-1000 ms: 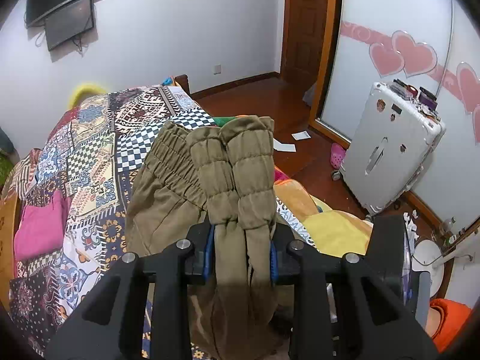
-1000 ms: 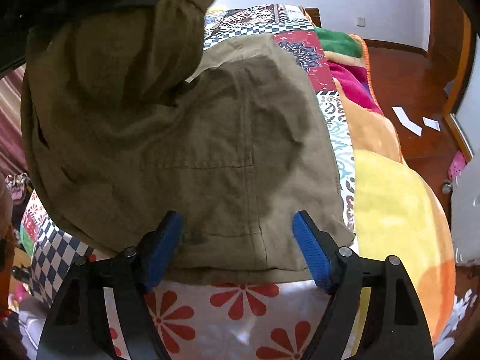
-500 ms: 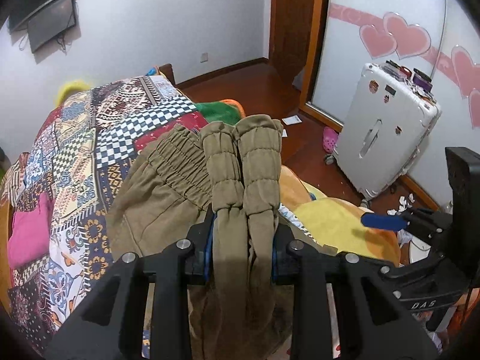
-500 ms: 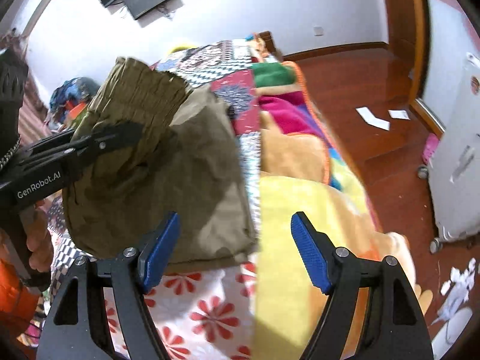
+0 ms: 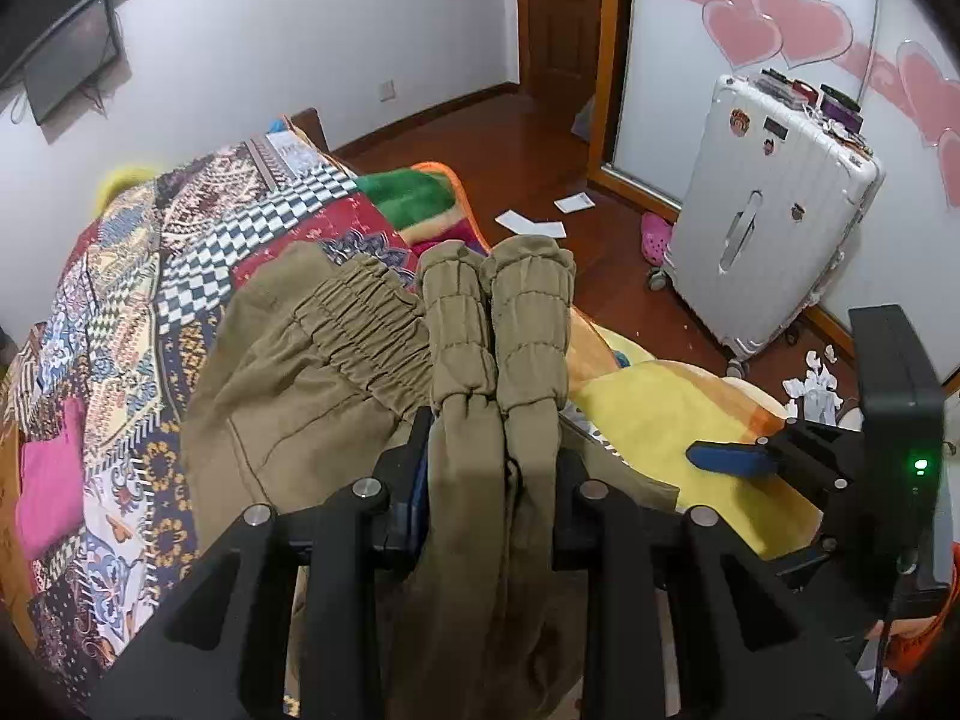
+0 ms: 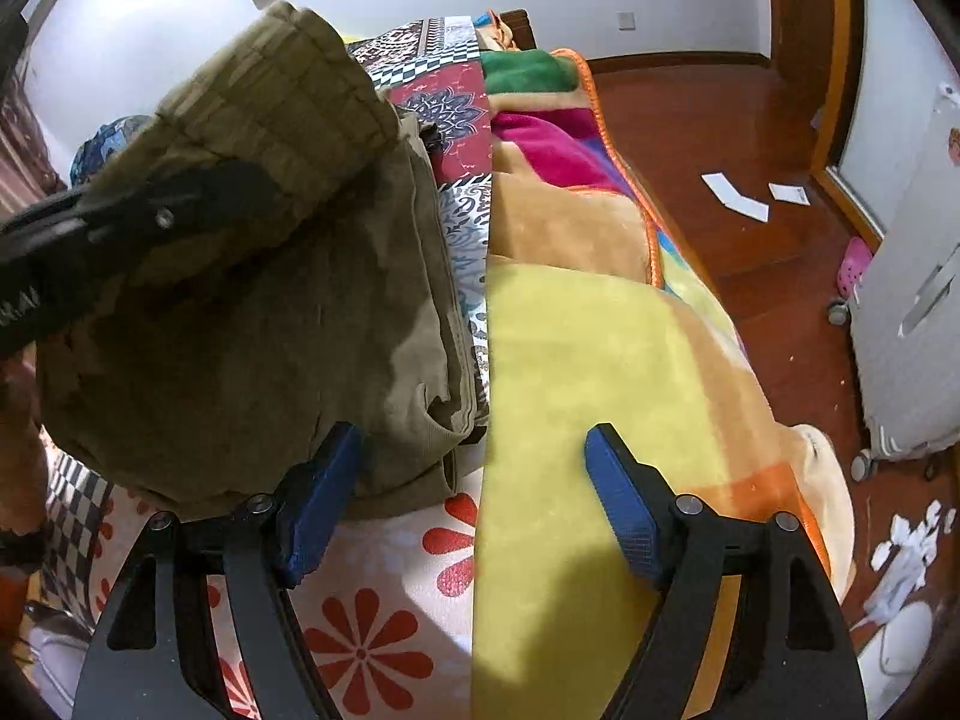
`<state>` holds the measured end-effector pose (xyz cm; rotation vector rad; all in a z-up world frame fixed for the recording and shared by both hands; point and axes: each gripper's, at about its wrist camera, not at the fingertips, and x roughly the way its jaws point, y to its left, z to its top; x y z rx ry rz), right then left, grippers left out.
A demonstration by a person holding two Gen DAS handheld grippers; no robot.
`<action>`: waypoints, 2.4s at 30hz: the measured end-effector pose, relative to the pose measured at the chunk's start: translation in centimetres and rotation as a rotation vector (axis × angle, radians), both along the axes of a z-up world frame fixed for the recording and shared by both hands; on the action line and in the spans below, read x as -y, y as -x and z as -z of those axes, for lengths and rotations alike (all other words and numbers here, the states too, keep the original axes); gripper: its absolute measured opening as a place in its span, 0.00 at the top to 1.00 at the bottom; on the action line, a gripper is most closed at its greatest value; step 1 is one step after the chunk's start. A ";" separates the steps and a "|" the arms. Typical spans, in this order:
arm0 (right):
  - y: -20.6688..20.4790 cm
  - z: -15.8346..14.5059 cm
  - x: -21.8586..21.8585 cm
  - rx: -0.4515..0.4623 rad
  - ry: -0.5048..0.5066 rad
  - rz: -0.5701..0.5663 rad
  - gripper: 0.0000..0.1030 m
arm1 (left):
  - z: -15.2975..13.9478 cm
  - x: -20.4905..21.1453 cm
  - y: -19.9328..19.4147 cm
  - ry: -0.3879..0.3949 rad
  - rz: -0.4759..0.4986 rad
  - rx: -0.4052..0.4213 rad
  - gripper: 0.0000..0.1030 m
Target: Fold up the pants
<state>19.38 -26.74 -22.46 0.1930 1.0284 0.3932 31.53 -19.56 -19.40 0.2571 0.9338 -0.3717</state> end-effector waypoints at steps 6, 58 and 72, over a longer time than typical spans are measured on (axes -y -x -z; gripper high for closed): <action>0.3 -0.8 0.5 0.010 -0.033 0.014 0.27 | 1.9 1.1 -0.8 -0.028 0.008 -0.066 0.73; -1.7 -2.2 -8.8 0.073 -0.036 -0.208 0.36 | 6.4 -12.3 -9.7 0.034 -0.167 -0.187 0.82; 1.4 -4.3 -4.7 0.052 0.018 -0.096 0.35 | 3.2 -14.7 -9.2 0.109 -0.152 -0.148 0.63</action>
